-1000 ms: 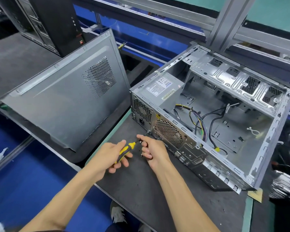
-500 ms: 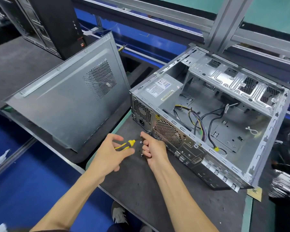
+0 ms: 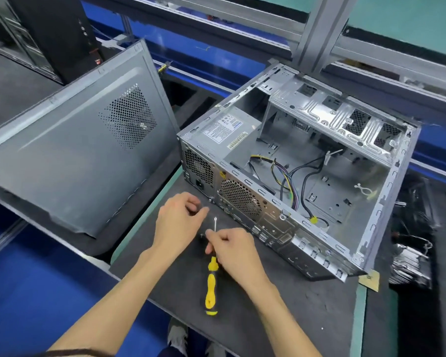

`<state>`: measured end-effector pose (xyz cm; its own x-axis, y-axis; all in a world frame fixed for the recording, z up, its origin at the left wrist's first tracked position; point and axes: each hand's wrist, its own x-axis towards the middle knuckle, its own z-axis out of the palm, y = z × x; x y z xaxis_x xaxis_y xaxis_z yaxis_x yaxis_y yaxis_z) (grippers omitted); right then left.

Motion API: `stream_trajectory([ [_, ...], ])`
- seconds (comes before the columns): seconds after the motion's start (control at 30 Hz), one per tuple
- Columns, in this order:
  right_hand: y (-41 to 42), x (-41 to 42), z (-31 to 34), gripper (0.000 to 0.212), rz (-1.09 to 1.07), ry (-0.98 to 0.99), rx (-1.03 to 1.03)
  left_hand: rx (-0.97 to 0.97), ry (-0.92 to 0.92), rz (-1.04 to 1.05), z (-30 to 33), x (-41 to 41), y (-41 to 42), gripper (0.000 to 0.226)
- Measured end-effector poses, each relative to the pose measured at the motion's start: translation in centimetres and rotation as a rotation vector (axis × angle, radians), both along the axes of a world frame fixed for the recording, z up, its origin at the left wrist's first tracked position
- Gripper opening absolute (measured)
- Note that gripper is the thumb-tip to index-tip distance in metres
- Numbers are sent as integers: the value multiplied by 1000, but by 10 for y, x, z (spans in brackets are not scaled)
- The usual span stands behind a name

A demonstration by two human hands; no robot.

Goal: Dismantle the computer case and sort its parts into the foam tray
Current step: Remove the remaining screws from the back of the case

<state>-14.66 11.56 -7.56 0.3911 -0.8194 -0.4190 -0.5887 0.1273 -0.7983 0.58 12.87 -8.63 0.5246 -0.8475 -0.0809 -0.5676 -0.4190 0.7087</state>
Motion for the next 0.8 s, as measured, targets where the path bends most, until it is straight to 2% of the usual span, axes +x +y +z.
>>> stream_trajectory([
  [0.17,5,-16,-11,35,30,262,-232,-27,-118,-14,-16,-10,-27,12],
  [0.23,10,-17,-15,23,-7,273,-246,-34,-142,-29,-20,-9,-27,8],
  [0.37,21,-16,-16,27,-87,287,-274,-71,-291,-112,-19,-9,-21,16],
  [0.53,21,-12,-13,26,-93,312,-252,-98,-277,-168,-20,-1,-19,8],
  [0.8,20,-8,-14,27,-78,339,-254,-126,-352,-188,-21,1,-22,12],
])
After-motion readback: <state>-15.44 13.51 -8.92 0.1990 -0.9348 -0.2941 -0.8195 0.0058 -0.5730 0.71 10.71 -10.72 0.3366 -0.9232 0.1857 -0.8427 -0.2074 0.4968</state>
